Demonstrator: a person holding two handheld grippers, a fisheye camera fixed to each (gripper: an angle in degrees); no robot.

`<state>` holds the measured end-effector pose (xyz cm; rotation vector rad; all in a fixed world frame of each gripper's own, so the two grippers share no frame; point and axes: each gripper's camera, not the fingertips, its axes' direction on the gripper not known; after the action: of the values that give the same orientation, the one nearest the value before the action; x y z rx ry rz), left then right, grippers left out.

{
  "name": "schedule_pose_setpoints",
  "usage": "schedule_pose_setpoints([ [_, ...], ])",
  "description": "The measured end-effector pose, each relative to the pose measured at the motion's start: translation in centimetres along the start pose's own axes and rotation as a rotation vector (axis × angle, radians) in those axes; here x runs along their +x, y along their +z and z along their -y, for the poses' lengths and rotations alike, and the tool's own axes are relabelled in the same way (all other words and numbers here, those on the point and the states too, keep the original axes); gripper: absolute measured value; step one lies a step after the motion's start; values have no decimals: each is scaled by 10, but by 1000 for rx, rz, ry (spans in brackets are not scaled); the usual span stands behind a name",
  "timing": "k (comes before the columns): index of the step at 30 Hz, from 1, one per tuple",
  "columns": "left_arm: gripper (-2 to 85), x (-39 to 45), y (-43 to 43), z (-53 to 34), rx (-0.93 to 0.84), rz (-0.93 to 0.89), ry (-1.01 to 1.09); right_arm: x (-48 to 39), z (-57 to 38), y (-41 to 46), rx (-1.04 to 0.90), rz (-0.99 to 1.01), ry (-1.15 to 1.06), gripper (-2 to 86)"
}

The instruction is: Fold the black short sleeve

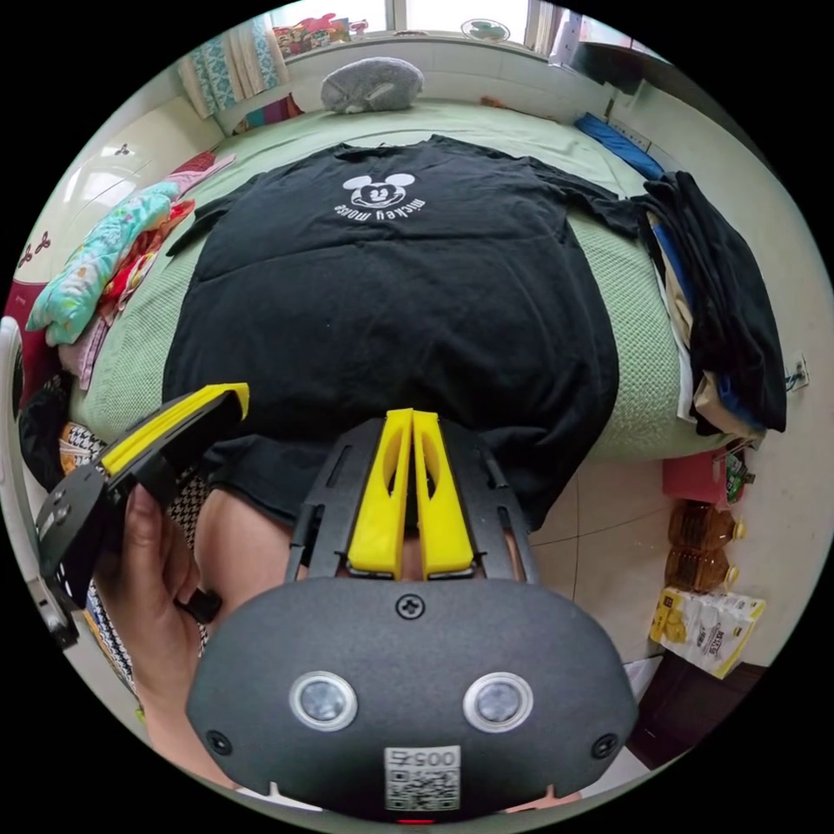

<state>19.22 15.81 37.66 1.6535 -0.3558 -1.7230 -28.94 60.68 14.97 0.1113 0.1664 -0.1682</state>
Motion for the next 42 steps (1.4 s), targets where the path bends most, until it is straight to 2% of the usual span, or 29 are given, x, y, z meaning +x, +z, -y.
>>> schedule_pose_setpoints([
  [18,-6,-64,-5,6,7,2,-23,-18,38,-12,-1,36,-18,-13],
  [21,-5,-86,-10,8,15,-9,-35,-22,47,-18,-2,104,-42,-13],
  [23,-4,-102,-17,8,40,-26,-40,-26,54,-28,47,179,-85,-12],
  [26,-3,-136,-31,15,107,-42,-81,-38,76,-59,228,265,-218,-11],
  [28,-2,-168,-41,30,148,-43,-135,-58,108,-81,316,302,-365,-9],
  [35,1,-254,-49,79,244,-7,-274,-133,211,-96,348,301,-594,9],
  [42,55,-338,-41,133,308,-48,-467,-230,335,-76,231,302,-779,84],
])
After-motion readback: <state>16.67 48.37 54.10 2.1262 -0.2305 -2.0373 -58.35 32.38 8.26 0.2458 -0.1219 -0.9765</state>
